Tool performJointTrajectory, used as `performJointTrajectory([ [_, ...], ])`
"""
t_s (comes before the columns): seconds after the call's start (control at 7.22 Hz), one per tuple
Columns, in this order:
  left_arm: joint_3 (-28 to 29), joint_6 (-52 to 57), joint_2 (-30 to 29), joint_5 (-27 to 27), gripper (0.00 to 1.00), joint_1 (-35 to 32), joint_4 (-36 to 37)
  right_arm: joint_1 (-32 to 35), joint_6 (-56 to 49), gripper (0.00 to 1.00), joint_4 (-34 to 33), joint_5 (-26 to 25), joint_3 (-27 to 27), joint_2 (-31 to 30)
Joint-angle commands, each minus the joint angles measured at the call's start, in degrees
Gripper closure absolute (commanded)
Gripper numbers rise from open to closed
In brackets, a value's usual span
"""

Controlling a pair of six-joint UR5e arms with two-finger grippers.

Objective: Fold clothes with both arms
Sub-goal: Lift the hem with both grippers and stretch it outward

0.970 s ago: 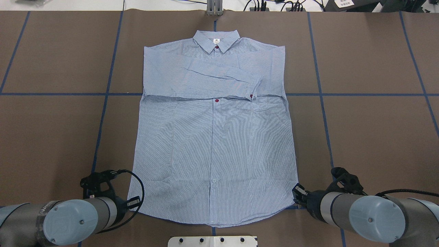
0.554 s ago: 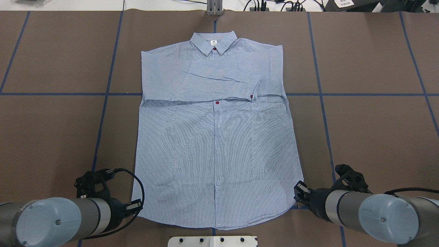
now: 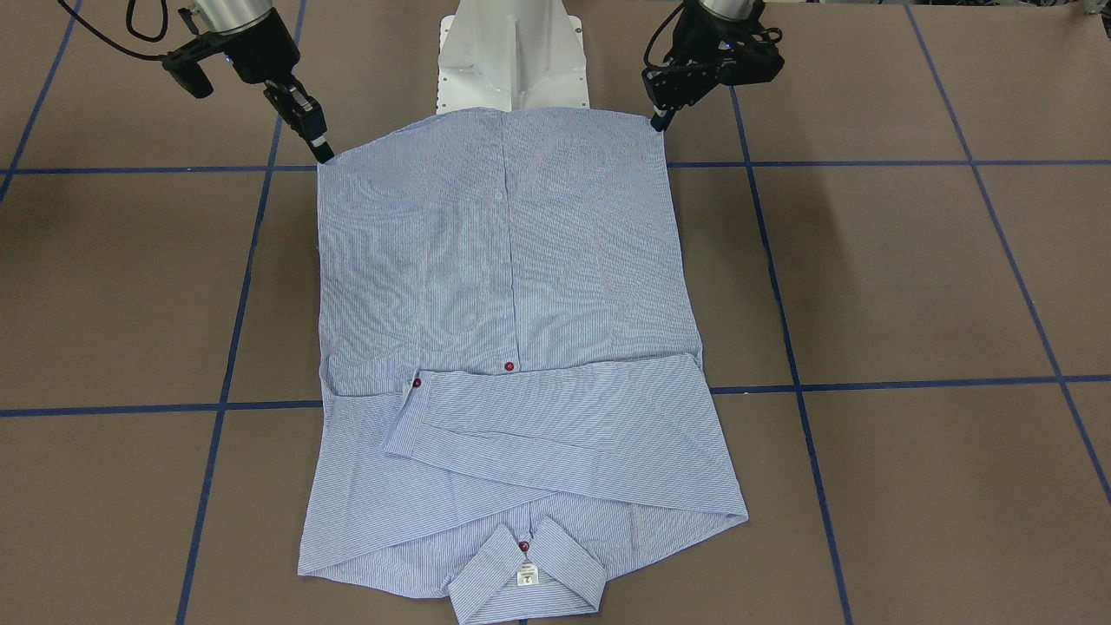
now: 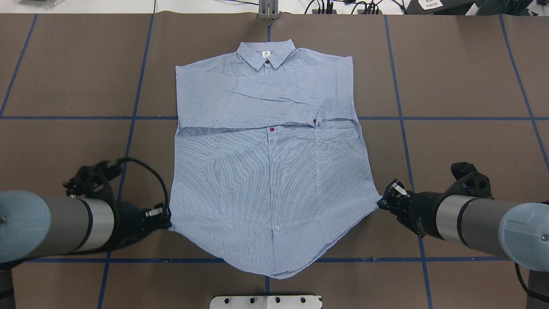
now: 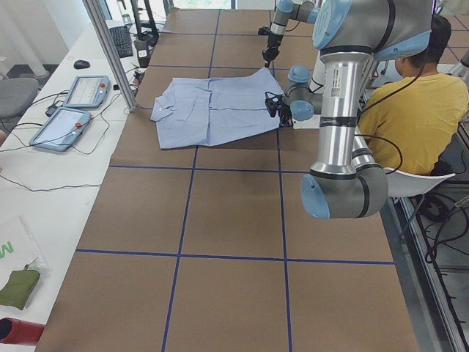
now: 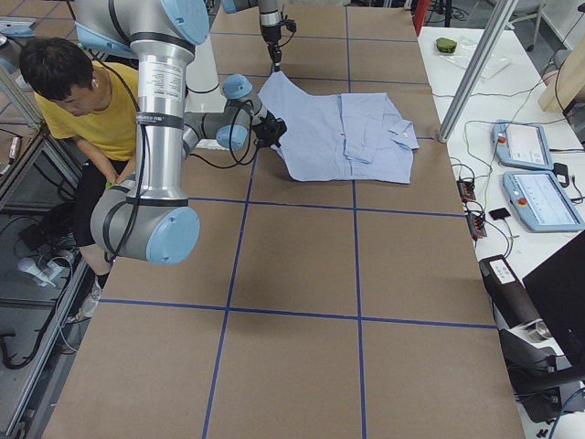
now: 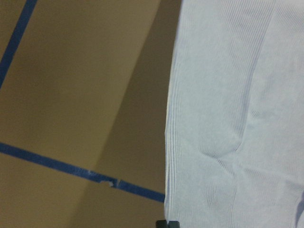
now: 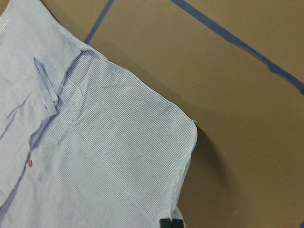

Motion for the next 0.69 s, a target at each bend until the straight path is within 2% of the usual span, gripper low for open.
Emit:
performJointTrajectory([
  [0.0,0.07,-0.57,-3.0,-8.72,1.0,-13.13,-0.31,6.88,0.12,1.0,0.01,-0.55,0.2,1.65],
  [0.14,0.42,-0.75,-3.08,-8.82,1.0,-16.22,-0.31,10.14,0.21,1.0,0.01,-0.91,0.11,2.18],
  [0.42,0.68,-1.62,-2.91,-12.14,1.0,-21.49,0.04,10.87,0.3,1.0,0.01,-8.77,-1.02,3.06],
  [0.55,1.64,-2.33,-2.99,-12.86,1.0,-22.74,-0.04,10.87,0.39,1.0,-0.08,-11.95,-2.51,5.76],
])
